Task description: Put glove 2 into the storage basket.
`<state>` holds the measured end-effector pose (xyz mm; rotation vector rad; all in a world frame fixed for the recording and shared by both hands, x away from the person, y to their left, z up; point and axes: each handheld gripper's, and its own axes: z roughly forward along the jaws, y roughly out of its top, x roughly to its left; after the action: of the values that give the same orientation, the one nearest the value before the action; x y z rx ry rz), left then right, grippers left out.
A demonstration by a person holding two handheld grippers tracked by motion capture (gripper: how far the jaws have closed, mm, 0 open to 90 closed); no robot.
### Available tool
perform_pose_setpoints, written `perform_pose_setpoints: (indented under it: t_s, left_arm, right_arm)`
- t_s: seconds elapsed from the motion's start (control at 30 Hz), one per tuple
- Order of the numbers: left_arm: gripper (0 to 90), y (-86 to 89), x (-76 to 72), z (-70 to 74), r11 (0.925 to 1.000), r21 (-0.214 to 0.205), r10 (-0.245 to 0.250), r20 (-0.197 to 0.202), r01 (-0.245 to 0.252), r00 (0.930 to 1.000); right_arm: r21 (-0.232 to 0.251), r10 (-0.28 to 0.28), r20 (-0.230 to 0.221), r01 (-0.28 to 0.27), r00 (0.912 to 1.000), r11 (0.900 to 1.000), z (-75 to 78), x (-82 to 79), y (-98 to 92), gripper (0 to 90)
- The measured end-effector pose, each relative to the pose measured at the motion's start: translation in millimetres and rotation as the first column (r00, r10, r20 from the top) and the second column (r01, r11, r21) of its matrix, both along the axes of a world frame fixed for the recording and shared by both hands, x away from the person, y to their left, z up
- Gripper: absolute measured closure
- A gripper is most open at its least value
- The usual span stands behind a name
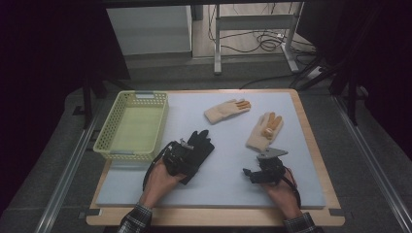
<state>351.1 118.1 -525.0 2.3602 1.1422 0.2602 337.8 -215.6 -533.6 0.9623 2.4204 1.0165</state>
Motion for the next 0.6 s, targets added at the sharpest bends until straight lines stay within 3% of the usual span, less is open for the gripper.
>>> perform_pose_setpoints:
  t_s: [0.13,0.27,0.4,0.6]
  left_arm:
    - [47.3,14.7,11.0,4.4,0.9994,-0.033,0.01,-0.023,-0.011,0.9997]
    - [60.7,21.0,15.7,6.4,0.9979,-0.064,0.011,-0.043,-0.014,0.999]
    - [65.7,17.6,16.1,13.7,0.9993,-0.035,0.013,-0.013,-0.013,0.9998]
    - [65.3,14.0,21.5,30.6,0.9999,-0.008,0.013,0.023,-0.012,0.9997]
  right_arm:
    - [-0.001,0.0,0.0,0.0,1.0,1.0,0.0,0.0,0.0,21.0]
    - [0.0,0.0,0.0,0.0,1.0,1.0,0.0,0.0,0.0,20.9]
    - [-0.001,0.0,0.0,0.0,1.0,1.0,0.0,0.0,0.0,20.9]
    - [-0.001,0.001,0.0,-0.001,1.0,1.0,0.0,0.0,0.0,21.0]
